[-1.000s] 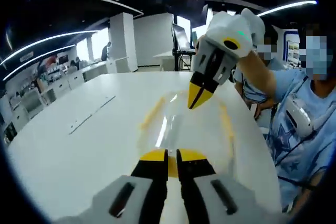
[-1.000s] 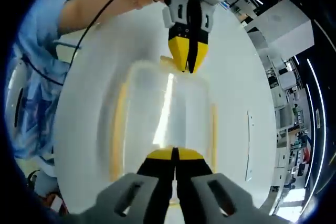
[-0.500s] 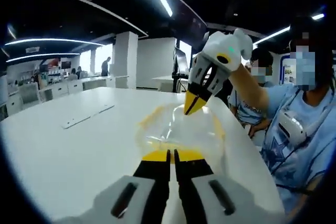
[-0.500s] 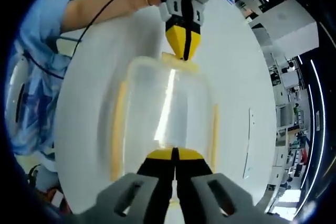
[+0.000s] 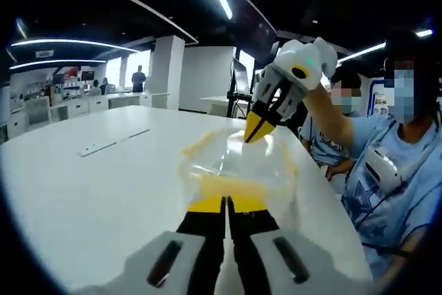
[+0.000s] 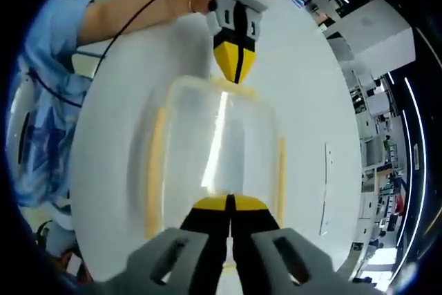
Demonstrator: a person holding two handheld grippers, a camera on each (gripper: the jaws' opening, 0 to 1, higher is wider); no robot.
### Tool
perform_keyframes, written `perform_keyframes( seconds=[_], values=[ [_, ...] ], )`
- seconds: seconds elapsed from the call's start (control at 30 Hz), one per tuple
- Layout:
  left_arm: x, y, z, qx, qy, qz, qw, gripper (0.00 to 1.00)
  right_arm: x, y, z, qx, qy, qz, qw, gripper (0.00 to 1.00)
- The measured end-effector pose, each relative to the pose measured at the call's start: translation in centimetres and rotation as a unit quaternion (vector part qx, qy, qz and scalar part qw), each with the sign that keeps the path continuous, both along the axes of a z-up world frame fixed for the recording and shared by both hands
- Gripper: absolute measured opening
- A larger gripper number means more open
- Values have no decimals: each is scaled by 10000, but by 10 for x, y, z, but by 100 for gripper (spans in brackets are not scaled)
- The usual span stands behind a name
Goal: Snap each plastic latch of the storage box into its locked position after aligning the lid with the box until every specified latch is closed and the lid sits flush.
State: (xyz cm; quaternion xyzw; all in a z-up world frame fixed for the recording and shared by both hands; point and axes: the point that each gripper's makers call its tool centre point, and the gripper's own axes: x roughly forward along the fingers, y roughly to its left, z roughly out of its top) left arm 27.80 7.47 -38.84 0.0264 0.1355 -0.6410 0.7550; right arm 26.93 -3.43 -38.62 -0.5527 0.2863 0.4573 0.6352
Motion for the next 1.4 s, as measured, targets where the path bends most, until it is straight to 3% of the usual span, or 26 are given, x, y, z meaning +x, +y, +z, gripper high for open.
perform_keyframes(
  seconds=[0.47,0.7,1.07,1.4],
  values=[
    [1,-4,-2,107,61,11,9999,1,2,1,0,55,48,-111,9999,0],
    [3,-1,0,321,-188,65,9993,0,2,3,-1,-308,126,-238,9992,0],
    [4,-1,-1,190,5,4,9998,0,2,2,-1,-539,340,-629,9960,0],
    [2,-3,-1,307,-16,31,9995,0,1,0,-2,-555,156,-785,9952,0]
  ],
)
